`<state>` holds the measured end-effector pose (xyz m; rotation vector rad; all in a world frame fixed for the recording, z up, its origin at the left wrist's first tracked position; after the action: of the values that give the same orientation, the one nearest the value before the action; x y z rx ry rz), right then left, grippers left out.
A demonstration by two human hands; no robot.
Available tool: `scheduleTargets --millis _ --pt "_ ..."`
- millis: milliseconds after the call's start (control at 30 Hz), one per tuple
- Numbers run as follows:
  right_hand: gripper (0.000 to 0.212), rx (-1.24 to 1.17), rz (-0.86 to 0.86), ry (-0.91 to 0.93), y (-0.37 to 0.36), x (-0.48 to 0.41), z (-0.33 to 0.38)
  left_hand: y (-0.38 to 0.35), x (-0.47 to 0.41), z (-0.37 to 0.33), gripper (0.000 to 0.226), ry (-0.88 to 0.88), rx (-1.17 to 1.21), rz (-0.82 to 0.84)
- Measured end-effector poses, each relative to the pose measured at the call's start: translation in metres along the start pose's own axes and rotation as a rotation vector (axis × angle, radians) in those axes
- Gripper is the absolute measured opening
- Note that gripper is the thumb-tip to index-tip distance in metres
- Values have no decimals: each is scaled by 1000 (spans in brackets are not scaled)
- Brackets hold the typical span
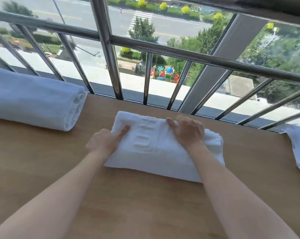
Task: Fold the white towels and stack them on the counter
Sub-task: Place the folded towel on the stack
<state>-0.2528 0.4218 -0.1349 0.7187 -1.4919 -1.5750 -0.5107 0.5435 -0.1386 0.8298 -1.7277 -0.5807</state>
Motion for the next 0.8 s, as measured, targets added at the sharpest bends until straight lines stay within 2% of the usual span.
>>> scheduleTargets --millis 133,233,333,400,500,600,700,800 --pt "50 -89 -81 17 -8 -7 -4 -5 0 2 97 2 -63 -125" --pt "50 -109 -63 -12 -9 -10 -5 -7 2 4 85 -47 -137 -266" --pt "52 -86 -44 -37 -11 -10 -6 -7 7 -2 60 -213 -12 -369" --pt "50 -76 -17 -49 -9 -8 -5 -11 17 -20 65 -379 16 -413" --pt "40 -68 -31 -89 -1 0 1 -29 40 -58 67 -618 -179 -357" --pt "20 -149 -123 -137 7 23 16 -49 39 -75 68 -646 -354 -166" --pt "35 -275 -109 -203 5 56 23 -51 22 -76 71 -568 -384 -125" --pt "48 -252 -7 -300 2 78 11 -52 16 -79 70 -529 -403 -124"
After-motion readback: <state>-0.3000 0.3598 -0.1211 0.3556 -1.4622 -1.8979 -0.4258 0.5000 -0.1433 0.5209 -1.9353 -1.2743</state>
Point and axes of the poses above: each hand's wrist, its own x-axis away from the middle knuckle, its own y-axis out of the back of the hand, z = x × y, the point moved 2 cm from there along -x, towards the middle knuckle, and after that the axes turned 10 degrees about z, right-handed, at the moved point
